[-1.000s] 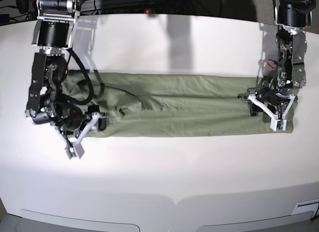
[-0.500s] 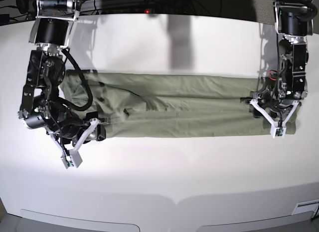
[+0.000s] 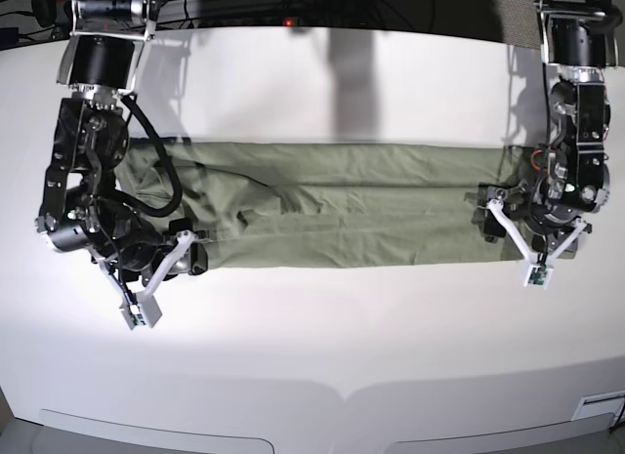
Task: Fold the T-shirt properly
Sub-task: 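Fold the strip edge over with both grippers to narrow it, then grasp the strip end with the left gripper and lift it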
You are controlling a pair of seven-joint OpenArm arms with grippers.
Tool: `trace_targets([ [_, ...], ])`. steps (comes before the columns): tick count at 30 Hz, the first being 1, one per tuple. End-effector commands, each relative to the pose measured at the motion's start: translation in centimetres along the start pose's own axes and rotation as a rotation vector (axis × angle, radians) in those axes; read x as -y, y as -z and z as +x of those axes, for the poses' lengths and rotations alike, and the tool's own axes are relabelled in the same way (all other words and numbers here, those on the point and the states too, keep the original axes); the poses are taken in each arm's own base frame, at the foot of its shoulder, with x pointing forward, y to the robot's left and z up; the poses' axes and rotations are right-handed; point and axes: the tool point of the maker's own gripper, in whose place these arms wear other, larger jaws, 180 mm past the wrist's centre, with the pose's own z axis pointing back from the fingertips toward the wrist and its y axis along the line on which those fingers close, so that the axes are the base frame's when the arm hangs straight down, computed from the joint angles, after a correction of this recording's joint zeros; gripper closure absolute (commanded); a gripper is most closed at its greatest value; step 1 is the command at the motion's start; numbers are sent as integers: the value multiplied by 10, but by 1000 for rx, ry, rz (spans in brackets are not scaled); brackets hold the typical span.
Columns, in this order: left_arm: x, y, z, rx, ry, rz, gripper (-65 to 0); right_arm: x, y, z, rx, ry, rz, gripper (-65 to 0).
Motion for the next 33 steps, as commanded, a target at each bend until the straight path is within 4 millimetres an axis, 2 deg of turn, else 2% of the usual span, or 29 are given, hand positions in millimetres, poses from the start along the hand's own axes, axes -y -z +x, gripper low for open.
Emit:
trace_targets([
  [1, -13, -8, 25, 70, 35, 43, -455, 4, -7, 18, 52, -18, -11, -286],
  [6, -34, -21, 42, 79, 113, 128, -453, 4, -7, 18, 51, -18, -10, -286],
  [11, -75, -34, 63, 107, 119, 162, -450, 4, -6, 16, 39, -17, -10, -286],
  [13, -98, -36, 64, 81, 104, 176, -450, 4, -6, 15, 38, -17, -10, -286],
  [17, -139, -30, 38, -49, 92, 131, -450, 4, -6, 13, 26, -18, -11, -286],
  [20, -155, -23, 13, -113, -1, 31, -450, 4, -6, 12, 18, -17, -11, -286],
  [23, -155, -15, -5, -141, -107, -98, -450, 4, -6, 12, 19, -17, -10, -286],
  [26, -144, -9, -17, -144, -194, -230, -450, 4, -6, 11, 13, -17, -11, -286],
  [30, -145, -4, -58, -219, -343, -251, -450, 4, -6, 7, -7, -18, -11, -286],
  [33, -143, -3, -79, -263, -413, -259, -450, 4, -6, 8, -6, -17, -11, -286],
])
